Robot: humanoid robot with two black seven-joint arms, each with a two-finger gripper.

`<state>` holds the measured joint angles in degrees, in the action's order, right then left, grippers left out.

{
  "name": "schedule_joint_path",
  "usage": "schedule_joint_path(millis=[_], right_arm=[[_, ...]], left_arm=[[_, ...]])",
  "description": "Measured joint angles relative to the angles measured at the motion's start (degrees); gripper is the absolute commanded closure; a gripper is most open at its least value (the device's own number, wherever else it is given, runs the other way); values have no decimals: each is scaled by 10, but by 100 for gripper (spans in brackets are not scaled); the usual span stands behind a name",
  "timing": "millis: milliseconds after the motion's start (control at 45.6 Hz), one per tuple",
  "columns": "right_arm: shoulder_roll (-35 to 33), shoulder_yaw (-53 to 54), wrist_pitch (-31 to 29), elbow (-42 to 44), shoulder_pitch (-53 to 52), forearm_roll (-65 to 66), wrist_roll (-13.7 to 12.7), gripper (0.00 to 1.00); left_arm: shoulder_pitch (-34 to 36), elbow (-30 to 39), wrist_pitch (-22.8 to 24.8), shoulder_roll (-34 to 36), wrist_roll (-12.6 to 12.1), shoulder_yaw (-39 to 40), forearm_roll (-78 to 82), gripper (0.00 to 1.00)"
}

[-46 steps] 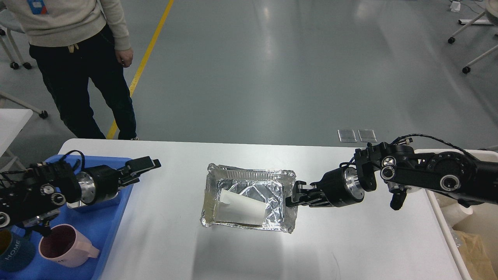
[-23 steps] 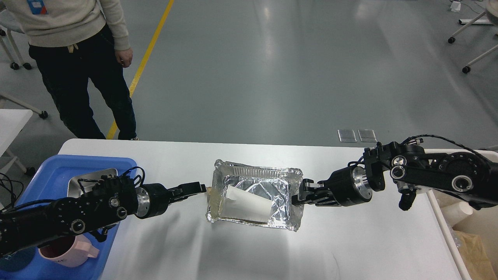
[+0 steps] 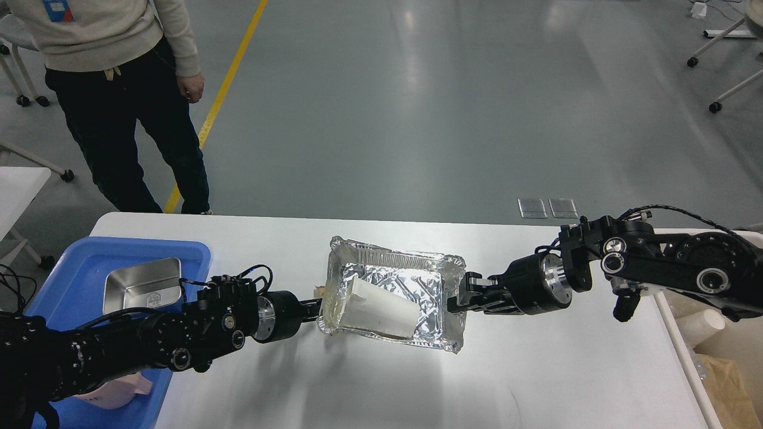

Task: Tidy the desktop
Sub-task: 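Reach the left gripper to the crumpled paper ball and grasp it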

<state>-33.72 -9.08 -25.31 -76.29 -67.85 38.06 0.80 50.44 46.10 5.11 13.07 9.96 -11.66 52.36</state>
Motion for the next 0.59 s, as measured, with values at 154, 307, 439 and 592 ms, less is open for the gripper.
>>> schedule_joint_path(millis=[154, 307, 439, 592], right_arm=[[0, 2, 0, 0, 0, 0, 0, 100], [0, 3, 0, 0, 0, 0, 0, 100], [0, 3, 0, 0, 0, 0, 0, 100], [1, 3, 1, 0, 0, 0, 2, 100]], left_arm=[[-6, -25, 0, -28, 2, -2, 19, 20], [-9, -36, -1, -41, 4, -18, 25, 38], [-9, -39, -1, -43, 4, -28, 26, 65], [-11, -39, 3, -43, 9, -29, 25, 84]])
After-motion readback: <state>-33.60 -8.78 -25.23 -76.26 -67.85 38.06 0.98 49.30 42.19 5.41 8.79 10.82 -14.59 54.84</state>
